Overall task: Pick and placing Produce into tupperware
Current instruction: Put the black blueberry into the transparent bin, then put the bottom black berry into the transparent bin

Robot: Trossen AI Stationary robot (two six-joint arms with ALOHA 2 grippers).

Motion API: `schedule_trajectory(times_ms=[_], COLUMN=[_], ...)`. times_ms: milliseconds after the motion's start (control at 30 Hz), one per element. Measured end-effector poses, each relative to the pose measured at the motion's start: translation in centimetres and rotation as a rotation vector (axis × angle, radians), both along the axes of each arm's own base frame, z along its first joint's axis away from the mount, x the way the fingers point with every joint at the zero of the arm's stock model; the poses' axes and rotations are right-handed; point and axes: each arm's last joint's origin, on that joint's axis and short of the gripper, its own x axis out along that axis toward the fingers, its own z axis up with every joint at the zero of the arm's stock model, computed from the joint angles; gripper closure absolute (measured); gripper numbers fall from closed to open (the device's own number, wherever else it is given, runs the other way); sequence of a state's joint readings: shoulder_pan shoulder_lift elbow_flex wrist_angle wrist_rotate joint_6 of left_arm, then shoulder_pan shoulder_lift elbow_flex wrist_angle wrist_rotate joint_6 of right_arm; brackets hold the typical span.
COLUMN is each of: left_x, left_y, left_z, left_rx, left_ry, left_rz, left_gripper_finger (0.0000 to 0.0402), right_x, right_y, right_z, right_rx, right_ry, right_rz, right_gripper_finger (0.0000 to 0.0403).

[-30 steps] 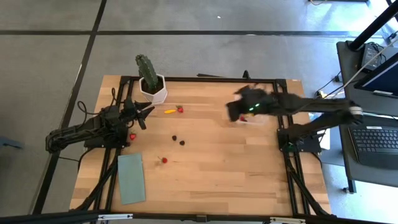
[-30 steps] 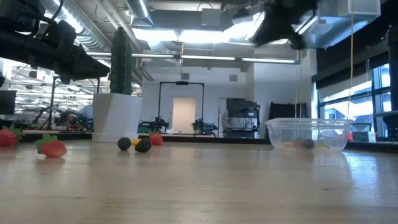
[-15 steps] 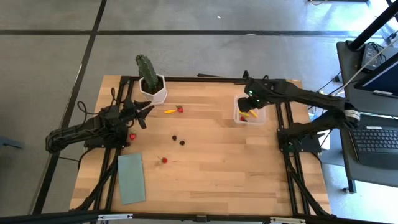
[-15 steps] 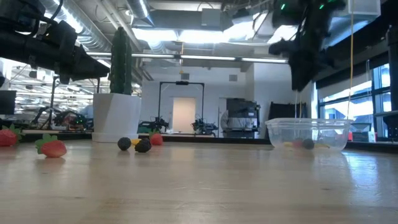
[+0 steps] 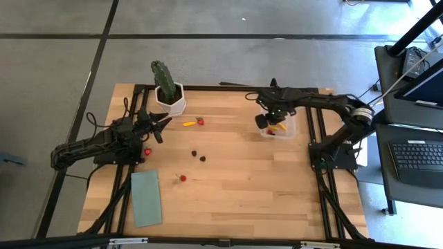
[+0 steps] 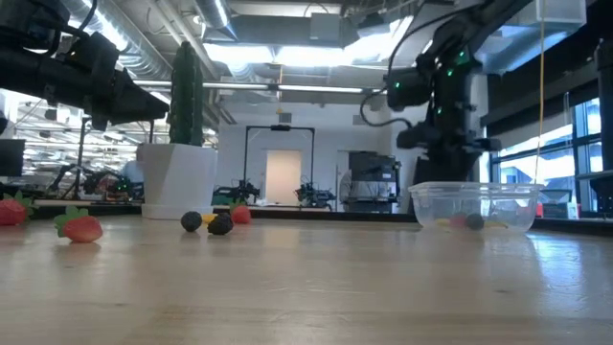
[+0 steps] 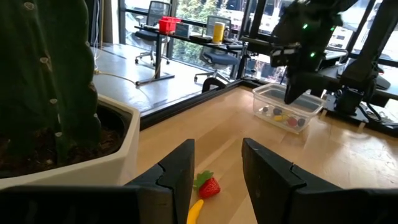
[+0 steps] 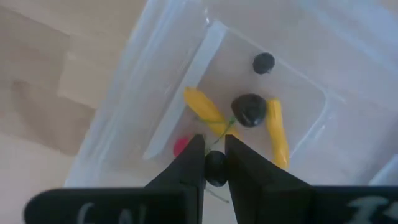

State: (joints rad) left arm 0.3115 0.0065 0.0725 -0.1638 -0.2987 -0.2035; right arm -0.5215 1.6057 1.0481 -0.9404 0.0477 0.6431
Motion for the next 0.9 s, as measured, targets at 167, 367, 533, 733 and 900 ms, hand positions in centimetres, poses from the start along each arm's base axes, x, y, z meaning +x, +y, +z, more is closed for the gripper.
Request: schedule_trajectory(times_ms=[167,367,533,733,900], left_x=[0.0,0.0,0.0,0.0,0.0], left_y=[0.0,0.0,0.0,0.0,0.0], left_z=[0.0,0.0,0.0,0.0,0.0], left_rx=[0.000,0.000,0.000,0.000,-0.002], left_ry=[0.000,0.000,0.000,0.000,-0.002], left_rz=[-0.001,-0.001,-0.001,-0.001,-0.001], left_gripper_finger=[0.0276,0.0276,0.0276,0.0276,0.0269], right_x=[0.4,0.3,0.3,0.2,0.2], right_y=[-0.3,-0.2,-0.2,-0.4,-0.4], right_z=[-1.6,-2.0,-2.0,-1.5,2.2], right_rx=[0.029,0.049,0.049,-0.022,-0.167], right_ry=[0.056,0.091,0.091,0.136,0.168], right_rz=[0.024,0.044,0.039,0.046,0.048], right_gripper_finger=[0.0349,0.0294,0.0247,0.0176,0.0149])
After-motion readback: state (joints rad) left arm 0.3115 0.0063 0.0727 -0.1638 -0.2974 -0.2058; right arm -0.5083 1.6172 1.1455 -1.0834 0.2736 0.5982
